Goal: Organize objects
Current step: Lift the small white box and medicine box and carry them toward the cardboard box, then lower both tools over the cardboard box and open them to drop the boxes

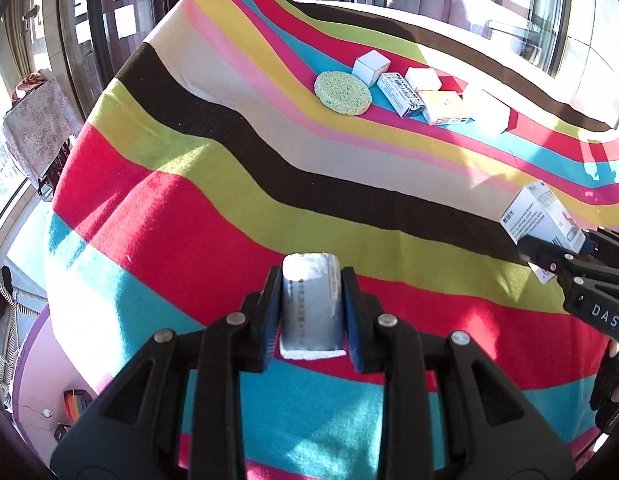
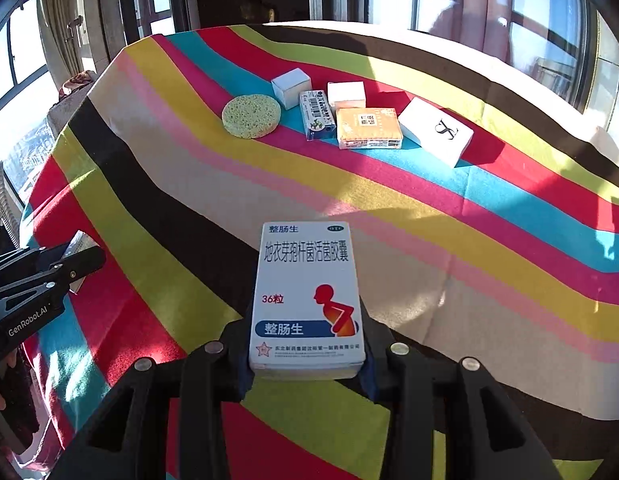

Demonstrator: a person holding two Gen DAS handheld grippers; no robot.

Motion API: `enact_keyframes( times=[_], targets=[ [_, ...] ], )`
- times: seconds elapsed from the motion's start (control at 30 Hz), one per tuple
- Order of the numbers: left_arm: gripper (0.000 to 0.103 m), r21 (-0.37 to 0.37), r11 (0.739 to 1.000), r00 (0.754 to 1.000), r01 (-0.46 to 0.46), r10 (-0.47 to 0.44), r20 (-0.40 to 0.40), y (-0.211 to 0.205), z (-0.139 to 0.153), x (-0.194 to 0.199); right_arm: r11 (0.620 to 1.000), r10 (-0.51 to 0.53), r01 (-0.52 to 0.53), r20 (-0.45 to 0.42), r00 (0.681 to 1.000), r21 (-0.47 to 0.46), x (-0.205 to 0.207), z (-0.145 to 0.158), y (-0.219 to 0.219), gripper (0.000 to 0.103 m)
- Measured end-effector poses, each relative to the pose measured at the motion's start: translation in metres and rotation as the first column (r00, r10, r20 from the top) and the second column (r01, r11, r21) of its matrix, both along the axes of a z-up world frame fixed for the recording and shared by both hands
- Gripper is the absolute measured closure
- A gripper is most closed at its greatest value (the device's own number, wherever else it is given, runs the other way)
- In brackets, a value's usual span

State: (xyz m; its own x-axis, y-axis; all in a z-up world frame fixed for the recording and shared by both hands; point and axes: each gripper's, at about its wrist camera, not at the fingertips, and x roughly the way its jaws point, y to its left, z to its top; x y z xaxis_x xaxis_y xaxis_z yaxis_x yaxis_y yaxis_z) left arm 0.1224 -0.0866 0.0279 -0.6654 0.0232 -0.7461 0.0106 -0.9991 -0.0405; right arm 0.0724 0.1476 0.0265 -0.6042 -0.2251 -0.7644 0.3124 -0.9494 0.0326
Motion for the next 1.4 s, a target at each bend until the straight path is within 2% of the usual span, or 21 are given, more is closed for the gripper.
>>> enact_keyframes(
  times=[0.33,0.47,0.57,0.77,1.17,1.3,1.4],
  targets=[
    [0.071,0.013,0.999,0.999,-0.032,0.032,-0.029,-0.032,0.010,0.059,0.990,0.144,-0.144,-0.006,0.990,0.001,0.052,0.010,-0.055,0.061],
    [0.071,0.019,0.998,0.997,-0.064,0.065,-0.044,-0.049,0.014,0.076,0.976,0.217,-0.217,-0.017,0.976,0.014,0.070,0.016,-0.084,0.061],
    [0.071,-0.010,0.995,0.993,-0.095,0.094,-0.065,-0.061,0.016,0.088,0.964,0.266,-0.266,-0.022,0.964,0.032,0.081,0.018,-0.105,0.061],
    [0.071,0.001,0.988,0.985,-0.155,0.155,-0.077,-0.092,0.014,0.107,0.934,0.353,-0.352,-0.012,0.936,0.064,0.099,0.017,-0.141,0.061],
    [0.071,-0.031,0.960,0.961,-0.277,0.278,0.015,-0.134,-0.024,0.142,0.832,0.542,-0.545,0.054,0.838,0.100,0.146,-0.008,-0.202,0.061],
    [0.071,-0.037,0.935,0.935,-0.352,0.353,0.041,-0.162,-0.033,0.150,0.774,0.615,-0.618,0.065,0.785,0.136,0.163,-0.013,-0.222,0.061],
    [0.071,-0.030,0.905,0.904,-0.425,0.426,0.035,-0.188,-0.031,0.156,0.743,0.657,-0.662,0.075,0.750,0.104,0.169,-0.009,-0.234,0.061]
  ],
)
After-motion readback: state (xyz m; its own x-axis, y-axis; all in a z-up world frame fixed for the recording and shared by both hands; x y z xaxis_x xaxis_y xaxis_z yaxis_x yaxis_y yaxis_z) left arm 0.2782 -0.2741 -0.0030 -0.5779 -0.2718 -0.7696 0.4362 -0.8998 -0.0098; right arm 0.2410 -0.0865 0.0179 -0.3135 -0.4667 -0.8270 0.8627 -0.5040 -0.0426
